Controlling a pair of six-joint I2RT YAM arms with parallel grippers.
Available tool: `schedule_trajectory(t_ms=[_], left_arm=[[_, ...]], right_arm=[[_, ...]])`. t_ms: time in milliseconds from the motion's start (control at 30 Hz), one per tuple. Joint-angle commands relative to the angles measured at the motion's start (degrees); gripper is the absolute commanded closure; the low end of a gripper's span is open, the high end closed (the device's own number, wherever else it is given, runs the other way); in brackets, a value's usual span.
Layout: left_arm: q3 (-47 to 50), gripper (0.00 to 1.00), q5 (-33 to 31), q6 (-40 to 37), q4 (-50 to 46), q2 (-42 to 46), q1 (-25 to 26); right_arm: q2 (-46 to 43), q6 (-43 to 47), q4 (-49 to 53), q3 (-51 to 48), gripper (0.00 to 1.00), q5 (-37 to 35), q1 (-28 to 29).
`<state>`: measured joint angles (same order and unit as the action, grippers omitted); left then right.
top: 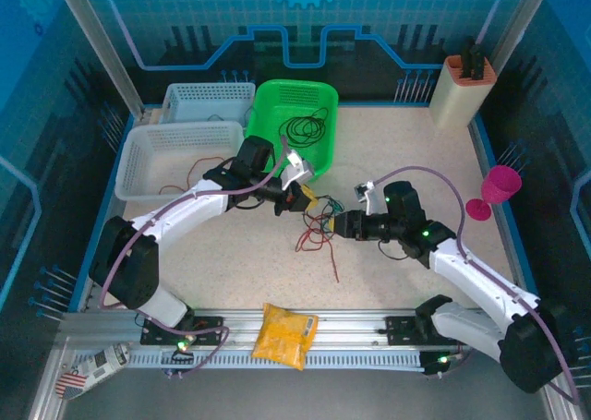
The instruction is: Untangle the cables
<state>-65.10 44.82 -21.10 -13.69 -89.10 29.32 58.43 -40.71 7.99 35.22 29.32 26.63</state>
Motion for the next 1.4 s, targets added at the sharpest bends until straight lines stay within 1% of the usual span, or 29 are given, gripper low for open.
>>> schedule_trajectory(t_ms=[0, 67, 200, 333, 567, 667, 767, 800, 833, 900, 933, 967, 1067, 1233, 1367], left_arm=[[-0.2, 1.0, 0.6, -0.9, -0.9, 1.4, 0.3], [-0.2, 1.0, 0.5, -0.9, -0.9, 1.4, 0.3], [-0.2, 1.0, 0.5, -0.6, -0.6, 1.5, 0.4], [0.0, 1.0, 0.7, 0.0, 0.0, 1.3, 0.3], [0.1, 1.0, 0.7, 0.5, 0.5, 1.4, 0.3], [0.3, 1.0, 0.7, 0.6, 0.8, 1.5, 0.2], [0.6, 1.0, 0.1, 0.9, 1.1, 1.2, 0.2], [0.7, 0.97, -0.4, 1.3, 1.6, 1.3, 0.2], [1.3, 0.86, -1.7, 2.6, 3.1, 1.3, 0.2], [2.8, 0.68, -4.1, 6.2, 7.3, 1.8, -0.1], [3.6, 0.55, -4.4, 7.8, 10.0, 2.1, -0.5], [4.3, 0.49, -4.4, 9.1, 11.8, 2.3, -0.9], [4.1, 0.4, -3.6, 9.4, 11.9, 2.4, -1.4], [3.4, 0.36, 0.5, 5.3, 8.5, 3.2, -1.4], [5.7, 0.28, 5.1, 3.5, 10.4, 4.7, -1.3]], right_arm=[[1.1, -1.3, -2.0, 0.3, 0.63, -0.4, 0.7], [1.2, -1.1, -0.3, 0.5, 0.65, -1.4, 0.7], [0.9, -1.0, 0.7, -0.3, 0.65, -2.6, 0.8], [1.3, -0.9, 0.1, -0.7, 0.65, -2.4, 0.7], [3.6, 0.4, -1.1, -0.5, 0.69, -1.9, 1.2], [3.8, 1.5, -1.6, -0.6, 0.76, -1.8, 1.5], [2.2, 4.1, -1.1, -0.3, 0.91, -2.4, 1.7], [1.4, 5.1, -0.4, -0.2, 0.95, -2.5, 1.7], [0.5, 6.8, 0.9, 0.2, 0.99, -3.0, 1.6], [-1.3, 10.3, 4.9, 1.4, 1.0, -4.0, 1.7], [-2.1, 12.5, 6.8, 2.0, 1.0, -4.2, 1.6], [-2.8, 14.6, 8.6, 2.5, 1.0, -4.5, 1.7], [-3.5, 18.7, 12.7, 4.2, 1.0, -3.7, 1.1], [-3.5, 21.9, 15.6, 6.3, 1.0, -1.9, 0.3], [-3.6, 25.1, 17.0, 8.0, 1.0, -0.5, 0.2]])
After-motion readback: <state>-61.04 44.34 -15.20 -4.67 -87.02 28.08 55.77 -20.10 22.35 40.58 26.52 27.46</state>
